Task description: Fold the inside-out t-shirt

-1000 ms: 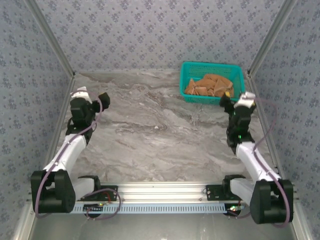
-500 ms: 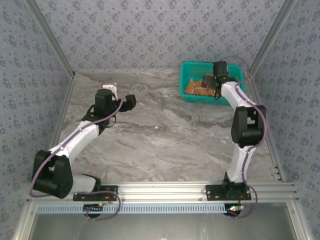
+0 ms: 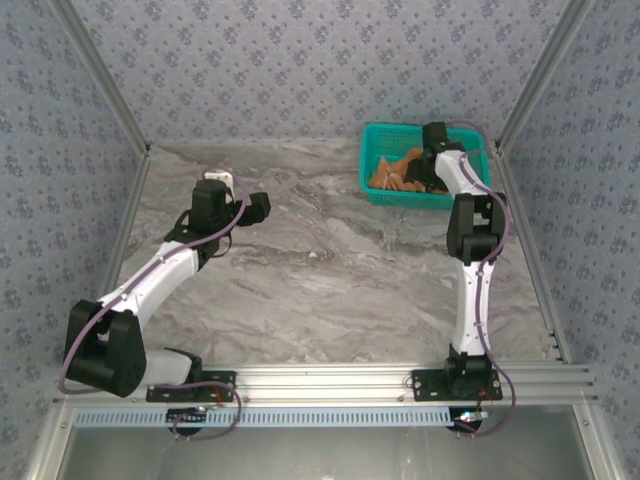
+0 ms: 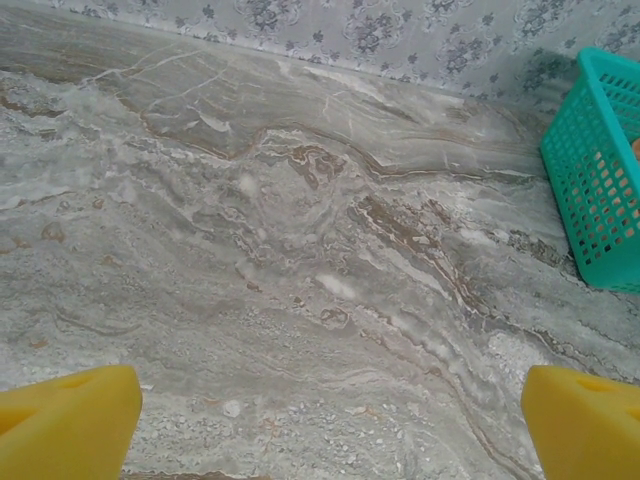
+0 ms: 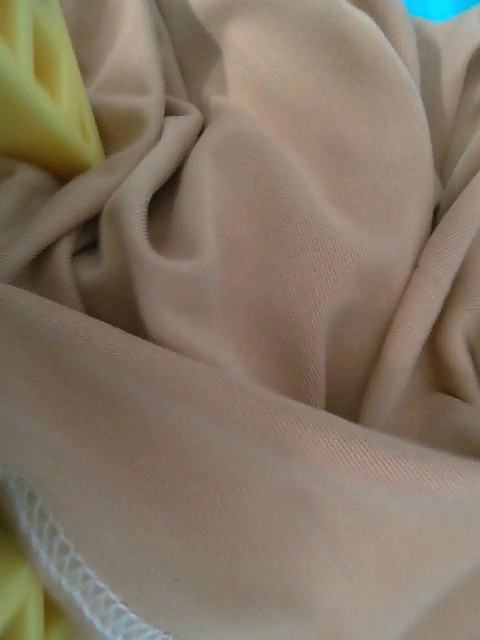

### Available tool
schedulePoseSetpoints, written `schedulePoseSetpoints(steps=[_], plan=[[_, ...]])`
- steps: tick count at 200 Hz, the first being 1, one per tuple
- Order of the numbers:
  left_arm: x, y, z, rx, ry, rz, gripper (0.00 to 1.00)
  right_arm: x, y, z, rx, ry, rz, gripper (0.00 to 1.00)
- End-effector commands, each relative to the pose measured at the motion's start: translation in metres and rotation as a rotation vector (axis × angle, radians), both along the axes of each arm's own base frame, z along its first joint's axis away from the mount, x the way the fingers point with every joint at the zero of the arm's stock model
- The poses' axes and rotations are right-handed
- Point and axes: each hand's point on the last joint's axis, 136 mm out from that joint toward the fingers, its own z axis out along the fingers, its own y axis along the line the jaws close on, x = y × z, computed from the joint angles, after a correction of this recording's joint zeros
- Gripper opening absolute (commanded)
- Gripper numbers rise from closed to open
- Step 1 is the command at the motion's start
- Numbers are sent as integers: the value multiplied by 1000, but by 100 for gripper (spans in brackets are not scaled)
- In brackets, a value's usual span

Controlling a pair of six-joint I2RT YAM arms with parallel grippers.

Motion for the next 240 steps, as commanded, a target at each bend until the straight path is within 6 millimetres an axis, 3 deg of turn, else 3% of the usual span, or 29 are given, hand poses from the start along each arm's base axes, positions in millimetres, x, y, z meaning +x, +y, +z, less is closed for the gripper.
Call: schedulePoseSetpoints(steps=[1, 25, 37, 43, 62, 70, 75, 95, 118, 140, 173, 185, 198, 209, 221, 224, 229, 240], plan=[[-3, 3, -7, 21, 29, 19, 98, -4, 14, -10, 73, 57, 21, 57], [-5, 6, -9, 37, 38, 26, 98, 8, 21, 9, 118, -13, 42, 22], [-8, 8, -9, 43, 45, 33, 98, 14, 25, 34, 133, -82, 69, 5], [-9, 10, -9, 46, 47, 37, 98, 17, 25, 57, 133, -141, 80, 1], [-15, 12, -3, 44, 44, 40, 98, 15, 29, 140, 133, -341, 103, 0], [-19, 14, 0, 41, 39, 44, 98, 5, 31, 169, 135, -401, 108, 0], [-21, 16, 2, 38, 36, 49, 98, -2, 32, 201, 138, -474, 114, 0], [-32, 25, 8, 25, 15, 85, 98, -43, 58, 288, 164, -688, 166, 0], [-43, 37, 16, 17, -19, 134, 98, -96, 102, 352, 150, -832, 277, 0], [-51, 53, 28, 26, -56, 201, 98, -137, 152, 386, 159, -904, 408, 0], [-67, 87, 42, 17, -95, 352, 98, -176, 234, 394, 255, -912, 611, 0], [-75, 100, 46, 15, -107, 407, 98, -179, 261, 381, 310, -871, 658, 0], [-84, 113, 50, 17, -122, 462, 98, -178, 293, 351, 380, -778, 714, 4], [-89, 119, 53, 14, -137, 480, 98, -175, 316, 317, 415, -667, 755, 21], [-92, 121, 54, 12, -143, 484, 98, -175, 332, 277, 416, -543, 794, 50], [-93, 121, 54, 11, -144, 484, 98, -175, 334, 270, 409, -521, 803, 61], [-93, 121, 54, 10, -145, 481, 98, -176, 334, 257, 386, -484, 818, 71], [-93, 118, 53, 4, -140, 469, 98, -167, 315, 235, 276, -446, 790, 79]])
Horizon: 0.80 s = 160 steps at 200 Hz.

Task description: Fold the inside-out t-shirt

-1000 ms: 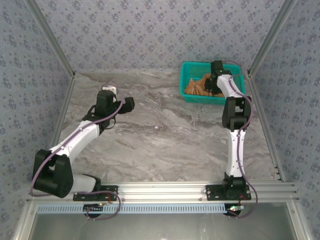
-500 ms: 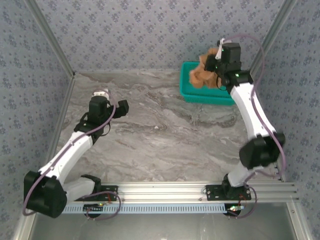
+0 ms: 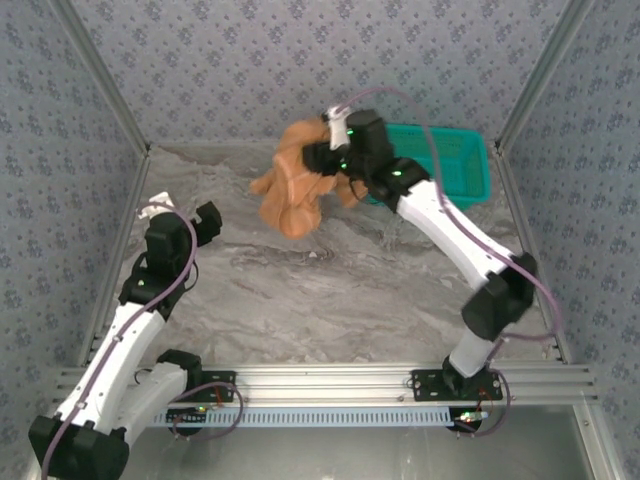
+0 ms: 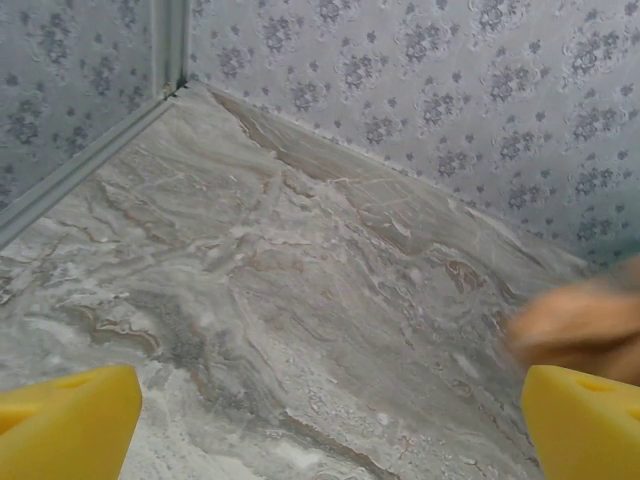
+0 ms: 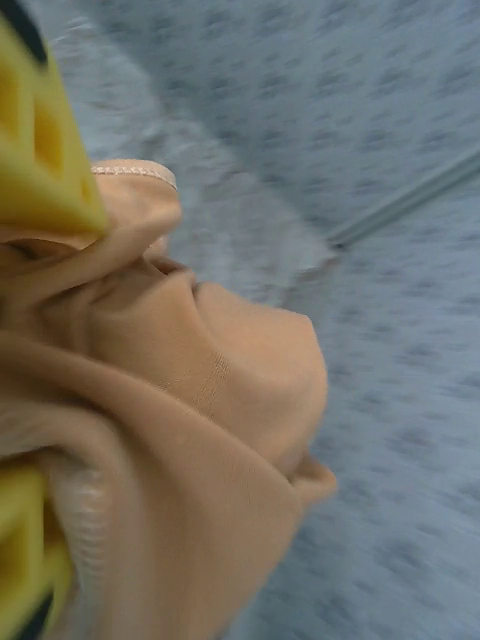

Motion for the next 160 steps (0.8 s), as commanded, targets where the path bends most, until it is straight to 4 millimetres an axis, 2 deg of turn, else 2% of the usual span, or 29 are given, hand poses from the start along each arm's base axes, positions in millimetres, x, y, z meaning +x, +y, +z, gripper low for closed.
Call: schedulePoseSetpoints(steps=[1, 24, 47, 62, 78, 103, 120, 136, 160], plan=[[-5, 6, -10, 2, 29, 31, 98, -5, -13, -39, -136, 96, 7, 79], [2, -5, -15, -15, 40, -20, 98, 26, -70, -61, -245, 59, -159, 91], [12, -19, -20, -39, 59, -81, 98, 60, -123, -95, -333, 96, -324, 92], [16, -25, -24, -45, 80, -105, 98, 79, -142, -116, -424, 113, -375, 92], [19, -28, -28, -44, 96, -119, 98, 96, -146, -140, -503, 137, -383, 92], [20, -29, -29, -43, 99, -121, 98, 117, -147, -168, -534, 181, -374, 88], [20, -29, -31, -41, 100, -123, 98, 129, -143, -184, -531, 203, -347, 82], [20, -29, -32, -40, 100, -123, 98, 135, -138, -194, -532, 215, -325, 72], [21, -30, -34, -39, 106, -126, 98, 140, -145, -205, -557, 233, -318, 61]])
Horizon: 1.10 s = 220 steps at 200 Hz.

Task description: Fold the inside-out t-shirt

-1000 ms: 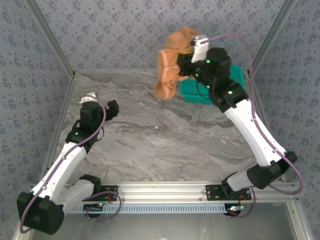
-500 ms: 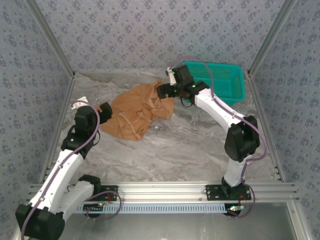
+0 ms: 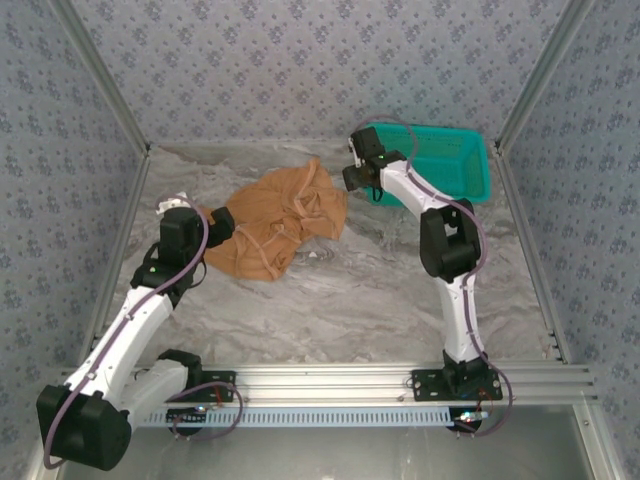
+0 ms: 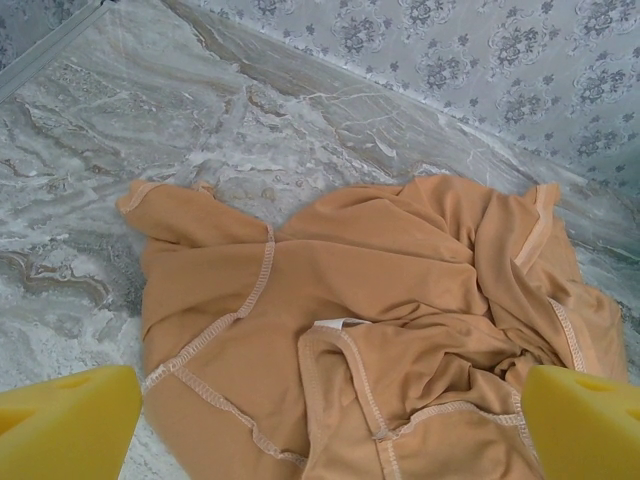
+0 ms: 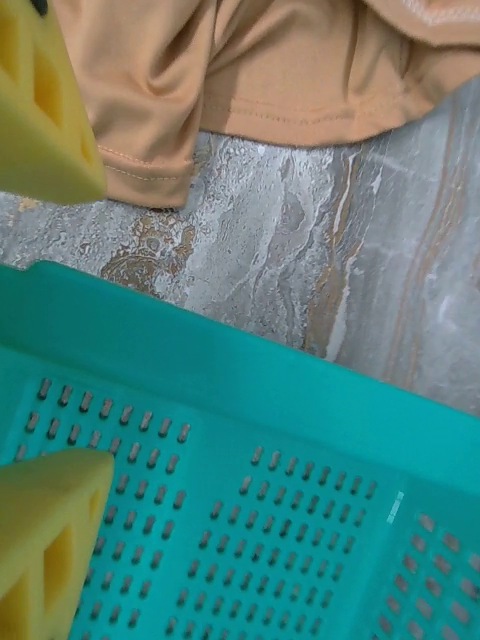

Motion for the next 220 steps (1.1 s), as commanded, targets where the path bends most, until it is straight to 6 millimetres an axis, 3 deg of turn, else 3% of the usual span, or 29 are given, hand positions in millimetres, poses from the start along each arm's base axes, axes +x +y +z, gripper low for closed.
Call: schedulePoseSetpoints(steps=[1, 49, 102, 124, 137, 153, 167, 180, 189, 220], plan=[[4, -4, 8, -14, -29, -14, 98, 8, -7, 12, -13, -4, 14, 60], [4, -3, 3, -5, -23, -10, 98, 6, -54, -3, -71, 48, 3, 39], [7, -6, -8, 8, 10, -28, 98, 16, -111, -10, -156, 67, 47, 33], [9, -15, -21, 12, 67, -79, 98, 27, -140, 3, -246, 34, 19, 39], [9, -22, -34, 13, 128, -115, 98, 26, -149, 24, -299, 12, -23, 55], [6, -26, -56, 3, 217, -129, 98, 18, -129, 59, -277, -82, -22, 71], [2, -32, -74, -25, 268, -150, 98, 0, -92, 84, -254, -172, 34, 77], [-2, -41, -89, -45, 303, -180, 98, -26, -52, 90, -195, -196, 107, 78], [-5, -45, -97, -38, 331, -193, 98, -47, -23, 88, -120, -182, 156, 78], [-9, -45, -116, 13, 405, -206, 95, -118, 57, 34, 81, -29, 289, 74]])
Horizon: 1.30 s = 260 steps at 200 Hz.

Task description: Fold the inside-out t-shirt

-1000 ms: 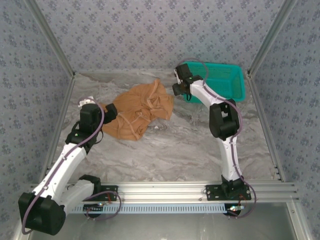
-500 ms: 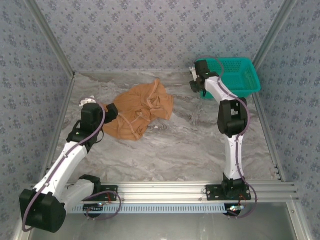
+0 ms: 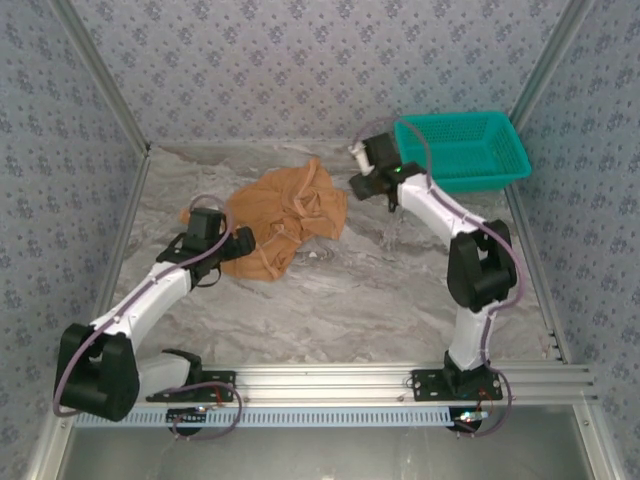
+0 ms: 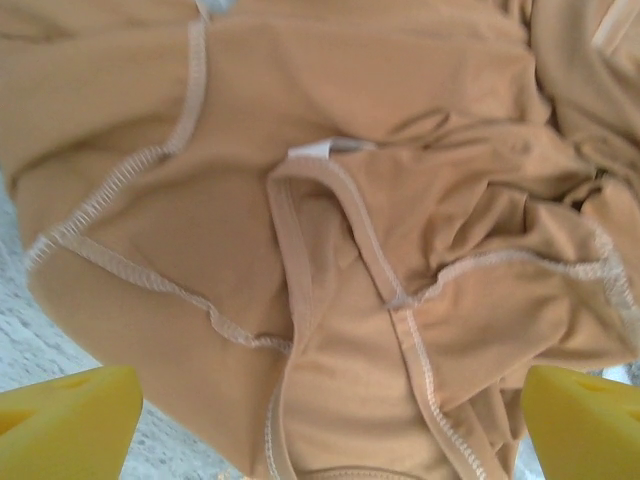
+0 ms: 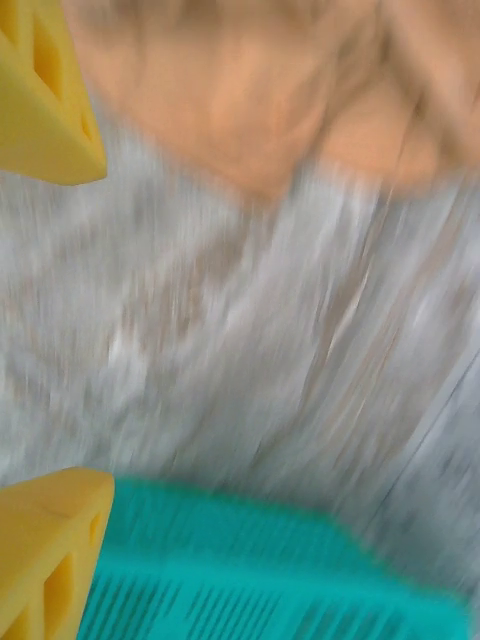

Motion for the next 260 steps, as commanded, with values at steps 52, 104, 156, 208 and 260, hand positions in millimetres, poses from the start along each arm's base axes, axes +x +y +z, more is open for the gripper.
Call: schedulePoseSetpoints(steps=[52, 104, 156, 208, 260], plan=[[-28, -64, -41, 36, 142, -213, 89, -66, 79, -101, 280, 327, 97, 64], [-35, -94, -66, 129, 181, -332, 80, -53, 84, -142, 281, 393, 78, 58], [-9, -99, -84, 246, 182, -332, 47, -28, 61, -145, 246, 363, -13, 19], [-25, -176, -8, -4, 3, -607, 8, 8, -16, -71, 244, 207, -172, 0], [-97, -289, 79, -170, -181, -1022, 1, 50, -79, -49, 208, 185, -317, 0]])
